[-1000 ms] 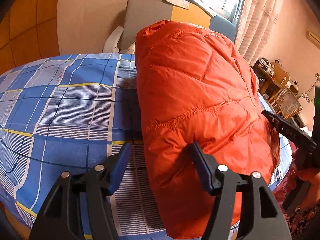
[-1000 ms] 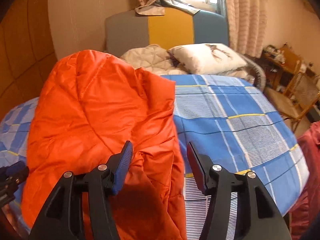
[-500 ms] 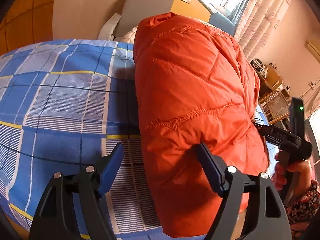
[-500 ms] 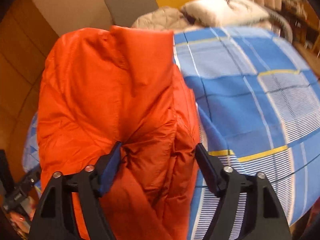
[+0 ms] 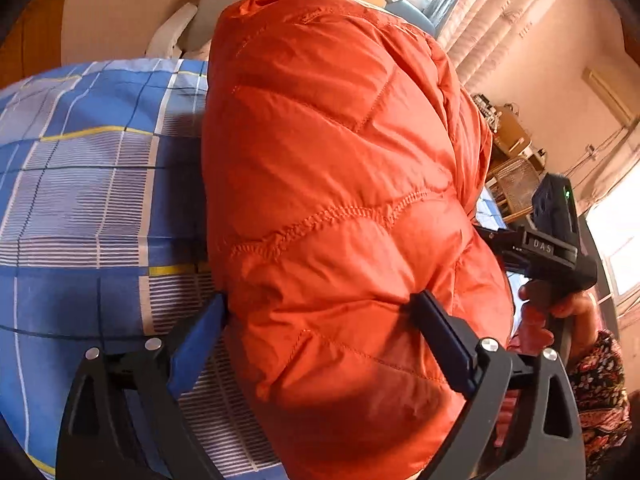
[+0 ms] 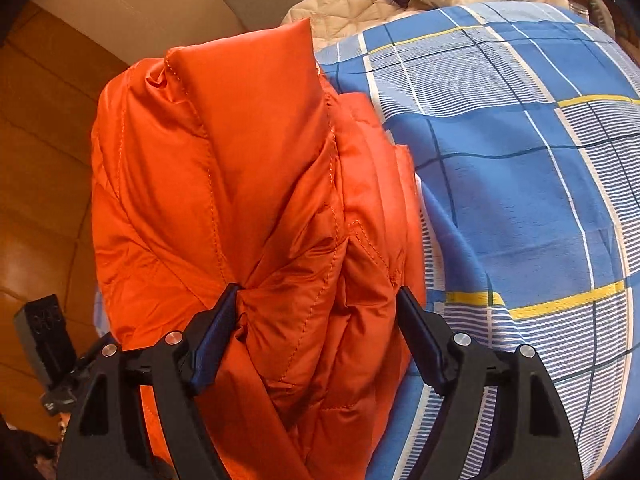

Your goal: Fold large clothes

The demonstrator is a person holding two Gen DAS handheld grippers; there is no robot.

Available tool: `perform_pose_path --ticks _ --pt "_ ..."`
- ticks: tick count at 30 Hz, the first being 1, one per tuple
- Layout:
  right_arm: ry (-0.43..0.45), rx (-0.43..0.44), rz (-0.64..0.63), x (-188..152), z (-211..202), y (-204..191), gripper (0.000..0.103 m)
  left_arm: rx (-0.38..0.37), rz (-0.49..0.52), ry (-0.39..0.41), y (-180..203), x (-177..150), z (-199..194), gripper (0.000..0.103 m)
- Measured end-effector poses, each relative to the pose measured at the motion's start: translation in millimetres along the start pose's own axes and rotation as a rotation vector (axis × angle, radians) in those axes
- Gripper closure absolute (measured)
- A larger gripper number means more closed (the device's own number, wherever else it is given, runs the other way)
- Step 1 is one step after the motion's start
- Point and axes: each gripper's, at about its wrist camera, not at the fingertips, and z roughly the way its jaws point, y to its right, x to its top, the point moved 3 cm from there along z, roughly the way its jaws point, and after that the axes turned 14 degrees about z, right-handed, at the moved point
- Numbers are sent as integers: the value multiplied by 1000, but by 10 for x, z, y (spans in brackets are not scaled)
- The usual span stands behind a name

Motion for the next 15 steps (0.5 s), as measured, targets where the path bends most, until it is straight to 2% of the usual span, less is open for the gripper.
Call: perform_pose_path --ticks 5,13,15 --pt "-26 59 42 86 76 90 25 -46 -48 -5 -71 68 106 12" --pt "-50 66 28 86 154 39 25 -10 -10 -17 -73 74 136 21" --pt "-35 75 12 104 202 -48 35 24 15 -9 -23 80 130 32"
